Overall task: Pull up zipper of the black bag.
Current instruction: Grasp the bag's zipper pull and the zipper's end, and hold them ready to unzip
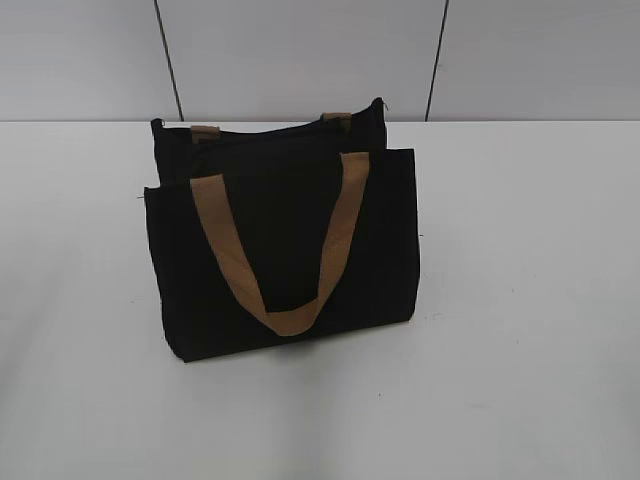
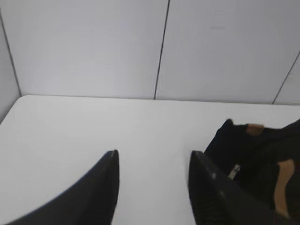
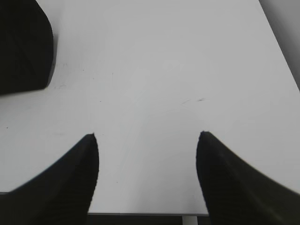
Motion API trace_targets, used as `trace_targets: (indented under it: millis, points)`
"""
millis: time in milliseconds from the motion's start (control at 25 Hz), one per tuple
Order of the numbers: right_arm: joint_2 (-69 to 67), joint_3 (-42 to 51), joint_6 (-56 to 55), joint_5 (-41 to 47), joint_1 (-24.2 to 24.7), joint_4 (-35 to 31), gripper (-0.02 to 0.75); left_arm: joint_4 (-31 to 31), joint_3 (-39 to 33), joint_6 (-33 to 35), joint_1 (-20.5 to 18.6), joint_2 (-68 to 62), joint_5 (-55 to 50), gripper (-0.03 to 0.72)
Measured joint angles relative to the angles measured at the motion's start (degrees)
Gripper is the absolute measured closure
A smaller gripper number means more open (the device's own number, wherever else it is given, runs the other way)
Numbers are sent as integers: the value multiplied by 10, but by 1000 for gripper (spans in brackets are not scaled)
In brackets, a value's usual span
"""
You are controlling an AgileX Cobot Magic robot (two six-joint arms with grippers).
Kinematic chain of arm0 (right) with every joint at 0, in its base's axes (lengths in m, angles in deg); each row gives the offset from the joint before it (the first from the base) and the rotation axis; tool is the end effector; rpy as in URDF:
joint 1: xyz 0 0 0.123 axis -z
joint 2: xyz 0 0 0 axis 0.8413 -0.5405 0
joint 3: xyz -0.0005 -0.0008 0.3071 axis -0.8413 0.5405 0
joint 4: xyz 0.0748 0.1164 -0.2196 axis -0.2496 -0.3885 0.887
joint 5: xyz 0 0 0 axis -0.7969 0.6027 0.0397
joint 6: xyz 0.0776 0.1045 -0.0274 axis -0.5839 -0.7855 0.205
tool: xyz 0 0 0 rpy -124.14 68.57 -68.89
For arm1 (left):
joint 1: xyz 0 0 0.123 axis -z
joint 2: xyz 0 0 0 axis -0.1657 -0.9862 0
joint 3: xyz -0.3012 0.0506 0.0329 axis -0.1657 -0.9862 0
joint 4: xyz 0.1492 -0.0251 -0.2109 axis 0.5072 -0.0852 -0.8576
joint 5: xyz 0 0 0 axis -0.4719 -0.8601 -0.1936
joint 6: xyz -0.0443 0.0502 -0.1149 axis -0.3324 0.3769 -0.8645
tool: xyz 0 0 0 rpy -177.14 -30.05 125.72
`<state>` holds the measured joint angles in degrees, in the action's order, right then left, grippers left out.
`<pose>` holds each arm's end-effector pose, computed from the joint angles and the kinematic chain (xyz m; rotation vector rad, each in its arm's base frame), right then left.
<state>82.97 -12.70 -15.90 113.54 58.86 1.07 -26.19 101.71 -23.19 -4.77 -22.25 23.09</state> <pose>0.0156 0.0076 0.2534 -0.0559 2.0852 0.0176 0.0931 -0.0131 0.3477 0.1197 1.8065 -0.0828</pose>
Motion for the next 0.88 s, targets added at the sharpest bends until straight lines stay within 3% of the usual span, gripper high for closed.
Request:
trace_targets:
  millis: [200,400,560,720,880]
  points:
    - [0,0,0,0,0,0,231,-36,-32,41,44,-77,158,286]
    - [0,0,0,0,0,0,231,-41,-133,46,84,-161,396,285]
    - [0,0,0,0,0,0,231,-6,-208,47,105,-251,578,285]
    - [0,0,0,0,0,0,231,24,-223,46,110,-363,633,285]
    - [0,0,0,0,0,0,231,37,-223,1,112,-445,680,285]
